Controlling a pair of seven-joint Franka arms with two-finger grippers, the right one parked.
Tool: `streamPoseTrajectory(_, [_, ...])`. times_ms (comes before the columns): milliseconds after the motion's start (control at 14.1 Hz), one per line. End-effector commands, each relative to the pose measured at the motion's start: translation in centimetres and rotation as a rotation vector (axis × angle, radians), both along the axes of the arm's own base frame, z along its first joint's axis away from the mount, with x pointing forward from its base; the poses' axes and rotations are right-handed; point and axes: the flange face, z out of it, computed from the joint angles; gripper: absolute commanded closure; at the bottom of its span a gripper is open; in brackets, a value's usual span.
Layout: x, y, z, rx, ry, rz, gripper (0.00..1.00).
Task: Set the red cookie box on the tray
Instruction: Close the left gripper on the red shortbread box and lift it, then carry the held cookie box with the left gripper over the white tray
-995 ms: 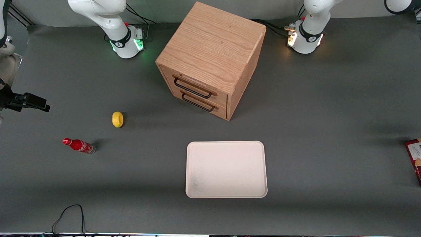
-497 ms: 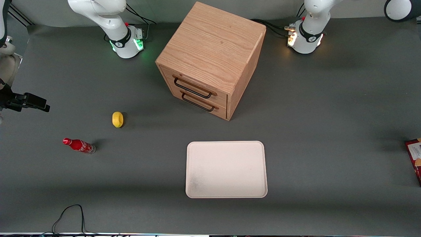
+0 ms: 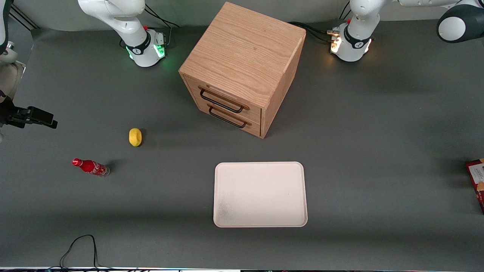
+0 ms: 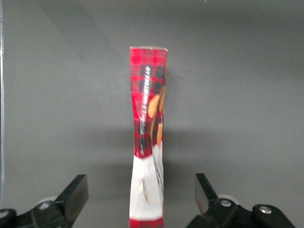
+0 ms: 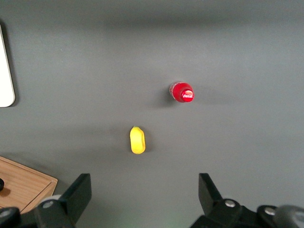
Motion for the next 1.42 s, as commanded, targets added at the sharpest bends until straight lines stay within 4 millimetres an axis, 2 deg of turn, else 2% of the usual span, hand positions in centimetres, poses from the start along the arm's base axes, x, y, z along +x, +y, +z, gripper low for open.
streamPoseTrajectory(0, [1.3, -0.4, -2.2, 0.005, -0.045, 0.029, 0.01])
streamPoseTrajectory(284, [1.9, -0.7, -4.6, -0.01, -0.069, 0.025, 0.04])
streamPoseTrajectory(497, [1.9, -0.6, -5.9, -0.016, -0.066, 0.021, 0.14])
streamPoseTrajectory(568, [1.9, -0.6, -5.9, -0.014, -0.068, 0.019, 0.19])
streamPoseTrajectory(781, [1.9, -0.6, -5.9, -0.008, -0.069, -0.017, 0.6])
streamPoseTrajectory(923, [1.8, -0.4, -5.8, -0.002, -0.068, -0.034, 0.79])
streamPoseTrajectory(1066, [1.8, -0.4, -5.7, -0.003, -0.067, -0.034, 0.88])
streamPoseTrajectory(1137, [1.7, -0.3, -5.7, -0.002, -0.068, -0.032, 1.0])
streamPoseTrajectory(1350, [1.6, -0.4, -5.1, -0.007, -0.061, -0.034, 1.0])
